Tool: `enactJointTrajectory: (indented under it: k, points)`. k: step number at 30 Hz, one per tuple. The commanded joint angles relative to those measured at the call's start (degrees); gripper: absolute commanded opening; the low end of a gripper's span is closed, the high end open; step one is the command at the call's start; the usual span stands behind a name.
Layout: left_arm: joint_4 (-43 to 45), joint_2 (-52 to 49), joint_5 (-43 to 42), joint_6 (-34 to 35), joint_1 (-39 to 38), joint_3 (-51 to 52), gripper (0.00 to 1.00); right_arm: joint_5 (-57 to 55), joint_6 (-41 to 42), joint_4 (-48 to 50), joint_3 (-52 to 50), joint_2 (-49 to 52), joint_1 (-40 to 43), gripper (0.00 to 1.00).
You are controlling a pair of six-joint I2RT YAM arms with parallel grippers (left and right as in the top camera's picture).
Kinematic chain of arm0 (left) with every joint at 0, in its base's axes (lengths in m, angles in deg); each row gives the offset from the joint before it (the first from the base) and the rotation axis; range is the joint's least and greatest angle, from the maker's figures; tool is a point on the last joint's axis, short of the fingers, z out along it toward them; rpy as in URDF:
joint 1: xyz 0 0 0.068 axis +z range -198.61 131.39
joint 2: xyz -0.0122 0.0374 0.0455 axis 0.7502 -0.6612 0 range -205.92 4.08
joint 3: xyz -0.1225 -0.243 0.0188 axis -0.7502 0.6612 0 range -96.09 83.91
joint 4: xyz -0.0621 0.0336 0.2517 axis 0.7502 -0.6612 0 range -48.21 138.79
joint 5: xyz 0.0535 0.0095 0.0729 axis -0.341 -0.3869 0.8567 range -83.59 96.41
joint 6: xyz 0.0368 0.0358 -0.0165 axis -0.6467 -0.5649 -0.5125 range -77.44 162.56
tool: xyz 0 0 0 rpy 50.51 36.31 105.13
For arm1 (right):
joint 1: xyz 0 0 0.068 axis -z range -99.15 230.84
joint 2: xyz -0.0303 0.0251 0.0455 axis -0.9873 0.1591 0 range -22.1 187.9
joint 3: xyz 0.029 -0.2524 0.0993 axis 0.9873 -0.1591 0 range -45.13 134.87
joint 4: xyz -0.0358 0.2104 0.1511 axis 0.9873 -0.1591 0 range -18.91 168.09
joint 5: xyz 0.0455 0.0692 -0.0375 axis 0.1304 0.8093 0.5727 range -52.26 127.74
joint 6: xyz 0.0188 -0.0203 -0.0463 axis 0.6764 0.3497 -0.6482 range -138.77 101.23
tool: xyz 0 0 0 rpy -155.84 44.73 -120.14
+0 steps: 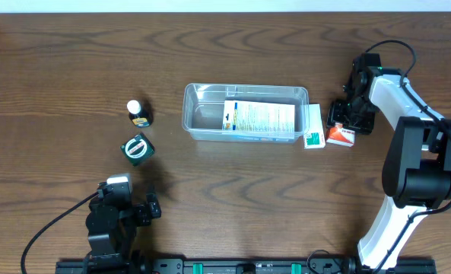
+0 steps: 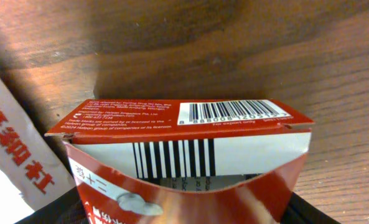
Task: Pack container
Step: 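Grasp the red-and-white medicine box with the right gripper, then place the red box into the container beside the blue box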
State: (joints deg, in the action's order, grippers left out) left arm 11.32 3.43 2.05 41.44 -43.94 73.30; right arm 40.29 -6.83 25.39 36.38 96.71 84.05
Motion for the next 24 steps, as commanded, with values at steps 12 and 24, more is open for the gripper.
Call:
enactJointTrajectory:
  k: [12, 24]
  points:
    - [0.0, 0.2, -0.4, -0.1, -0.1, -0.1, 0.98, 0.9, -4.7, 0.4, -0.6, -18.9, -3.8, 0.58]
    - [0.0, 0.2, -0.4, -0.1, -0.1, -0.1, 0.98, -1.9, -11.8, 4.2, -0.6, -29.6, -21.9, 0.58]
